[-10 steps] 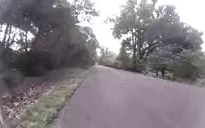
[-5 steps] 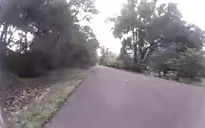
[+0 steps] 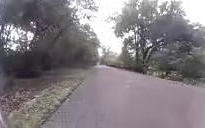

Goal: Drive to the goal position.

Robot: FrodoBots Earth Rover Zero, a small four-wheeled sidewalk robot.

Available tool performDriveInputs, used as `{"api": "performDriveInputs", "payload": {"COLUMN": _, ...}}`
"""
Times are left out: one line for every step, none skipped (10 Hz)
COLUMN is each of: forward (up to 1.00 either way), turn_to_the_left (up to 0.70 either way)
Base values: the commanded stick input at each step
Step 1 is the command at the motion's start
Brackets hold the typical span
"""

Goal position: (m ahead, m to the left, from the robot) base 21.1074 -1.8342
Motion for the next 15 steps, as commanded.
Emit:
{"api": "performDriveInputs", "payload": {"forward": 0.7, "turn_to_the_left": 0.0}}
{"api": "performDriveInputs", "payload": {"forward": 0.7, "turn_to_the_left": 0.0}}
{"api": "performDriveInputs", "payload": {"forward": 0.7, "turn_to_the_left": 0.0}}
{"api": "performDriveInputs", "payload": {"forward": 0.7, "turn_to_the_left": 0.0}}
{"api": "performDriveInputs", "payload": {"forward": 0.7, "turn_to_the_left": 0.0}}
{"api": "performDriveInputs", "payload": {"forward": 0.7, "turn_to_the_left": 0.0}}
{"api": "performDriveInputs", "payload": {"forward": 0.7, "turn_to_the_left": 0.0}}
{"api": "performDriveInputs", "payload": {"forward": 0.7, "turn_to_the_left": 0.0}}
{"api": "performDriveInputs", "payload": {"forward": 0.7, "turn_to_the_left": 0.0}}
{"api": "performDriveInputs", "payload": {"forward": 0.7, "turn_to_the_left": 0.0}}
{"api": "performDriveInputs", "payload": {"forward": 0.7, "turn_to_the_left": 0.0}}
{"api": "performDriveInputs", "payload": {"forward": 0.7, "turn_to_the_left": 0.0}}
{"api": "performDriveInputs", "payload": {"forward": 0.7, "turn_to_the_left": 0.0}}
{"api": "performDriveInputs", "payload": {"forward": 0.7, "turn_to_the_left": 0.0}}
{"api": "performDriveInputs", "payload": {"forward": 0.7, "turn_to_the_left": 0.0}}
